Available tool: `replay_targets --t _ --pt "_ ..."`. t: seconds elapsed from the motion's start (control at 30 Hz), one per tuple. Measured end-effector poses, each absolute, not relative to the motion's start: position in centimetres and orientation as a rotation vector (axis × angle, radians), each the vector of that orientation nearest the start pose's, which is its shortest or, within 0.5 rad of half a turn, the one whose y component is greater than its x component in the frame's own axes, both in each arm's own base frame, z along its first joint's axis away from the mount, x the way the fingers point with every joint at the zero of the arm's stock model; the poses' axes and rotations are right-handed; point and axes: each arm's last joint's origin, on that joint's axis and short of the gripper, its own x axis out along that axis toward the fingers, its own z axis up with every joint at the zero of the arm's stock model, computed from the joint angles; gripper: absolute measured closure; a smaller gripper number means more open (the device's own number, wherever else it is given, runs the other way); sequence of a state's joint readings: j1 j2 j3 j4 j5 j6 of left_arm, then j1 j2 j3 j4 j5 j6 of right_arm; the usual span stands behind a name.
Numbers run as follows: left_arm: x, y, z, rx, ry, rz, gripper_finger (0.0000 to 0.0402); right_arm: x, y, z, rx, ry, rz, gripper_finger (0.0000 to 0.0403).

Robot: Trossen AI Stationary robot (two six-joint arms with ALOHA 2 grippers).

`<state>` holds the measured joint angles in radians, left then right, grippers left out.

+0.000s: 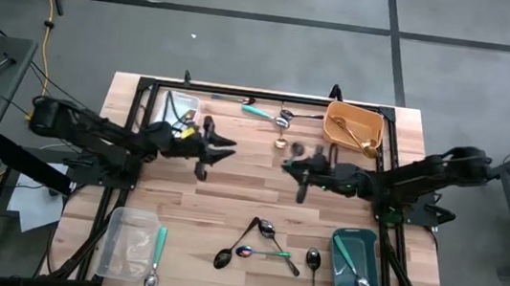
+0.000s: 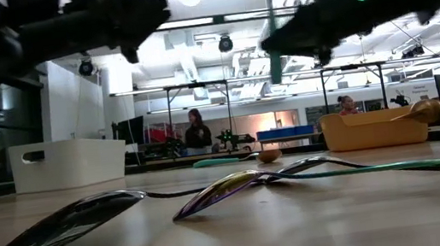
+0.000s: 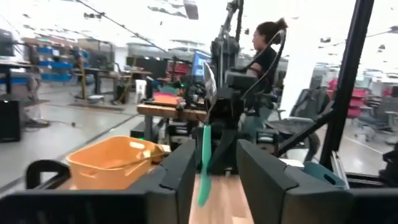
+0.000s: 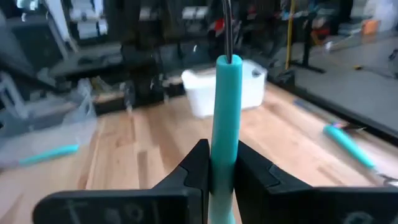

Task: Sort silverware by color (type)
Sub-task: Put the green spoon into the blue bin

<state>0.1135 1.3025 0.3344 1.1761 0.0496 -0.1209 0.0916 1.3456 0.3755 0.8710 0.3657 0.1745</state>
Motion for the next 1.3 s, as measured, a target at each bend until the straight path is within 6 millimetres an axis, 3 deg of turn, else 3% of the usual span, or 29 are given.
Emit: replay_targets --t 0.17,0.8,1.07,1.3 --pt "22.0 2.5 20.8 -0.104 -0.216 0.068 0.0257 22.6 1.0 18.5 0.160 -0.016 -0.281 0.0364" --pt "22.1 2.5 20.6 -0.119 -0.196 0.065 0.0224 22.9 1.1 18.8 0.153 -0.012 -0.273 0.0364" --pt "22.1 1.6 19.9 -0.179 -0.095 -0.248 0.0224 22.9 1.1 18.8 0.153 -0.012 -0.270 0.0364" --pt "22.1 1.5 19.9 -0.177 -0.090 -0.270 0.0224 22.9 1.1 18.8 0.153 -0.011 -0.268 0.0364"
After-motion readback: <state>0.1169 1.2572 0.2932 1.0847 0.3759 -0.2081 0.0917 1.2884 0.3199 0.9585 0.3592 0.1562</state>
